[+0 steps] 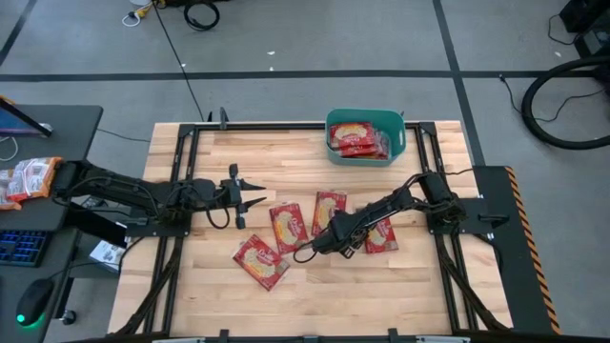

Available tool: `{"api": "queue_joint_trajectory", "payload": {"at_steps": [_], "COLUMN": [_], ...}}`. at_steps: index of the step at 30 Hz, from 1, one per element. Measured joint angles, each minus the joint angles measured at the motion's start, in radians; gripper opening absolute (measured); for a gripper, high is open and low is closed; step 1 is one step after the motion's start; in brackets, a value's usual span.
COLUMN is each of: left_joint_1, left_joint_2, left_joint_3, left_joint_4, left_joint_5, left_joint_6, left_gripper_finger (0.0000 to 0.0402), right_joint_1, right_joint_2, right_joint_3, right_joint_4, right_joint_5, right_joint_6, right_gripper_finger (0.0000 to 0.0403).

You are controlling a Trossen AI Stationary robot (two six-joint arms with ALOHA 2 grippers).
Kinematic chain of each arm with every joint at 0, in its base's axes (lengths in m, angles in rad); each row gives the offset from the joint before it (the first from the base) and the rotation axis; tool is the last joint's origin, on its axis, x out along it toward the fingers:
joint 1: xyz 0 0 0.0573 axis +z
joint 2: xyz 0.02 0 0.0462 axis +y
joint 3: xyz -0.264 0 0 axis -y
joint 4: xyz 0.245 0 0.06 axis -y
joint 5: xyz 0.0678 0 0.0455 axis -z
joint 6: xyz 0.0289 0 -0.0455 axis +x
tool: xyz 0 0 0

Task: Sort popcorn bags into baskets
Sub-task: Put the popcorn bag into the green bin

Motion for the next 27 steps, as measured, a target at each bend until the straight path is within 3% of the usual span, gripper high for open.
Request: {"api": "queue_joint_trajectory", "payload": {"at_steps": [12, 21, 27], "left_joint_1": [0.000, 0.000, 0.000], "left_joint_2": [0.000, 0.000, 0.000], "left_joint_3": [0.000, 0.000, 0.000], "left_joint_4": [-0.006, -0.012, -0.012], "left_joint_5": [0.000, 0.000, 0.000], "left_joint_6": [0.031, 0.026, 0.025], "left_gripper_finger": [0.0130, 0.0130, 0.0130], "right_joint_1": [-0.004, -0.007, 0.017], "right_joint_2": [0.009, -0.005, -0.117], "right_joint_3": [-0.010, 0.040, 0.058], "right_joint_4": [-0.008, -0.154, -0.179], "right_joint_5": [0.008, 0.125, 0.179], "right_joint_6": [-0.187, -0.283, -0.278], "right_gripper_finger": [0.0009, 0.0005, 0.0004]}}
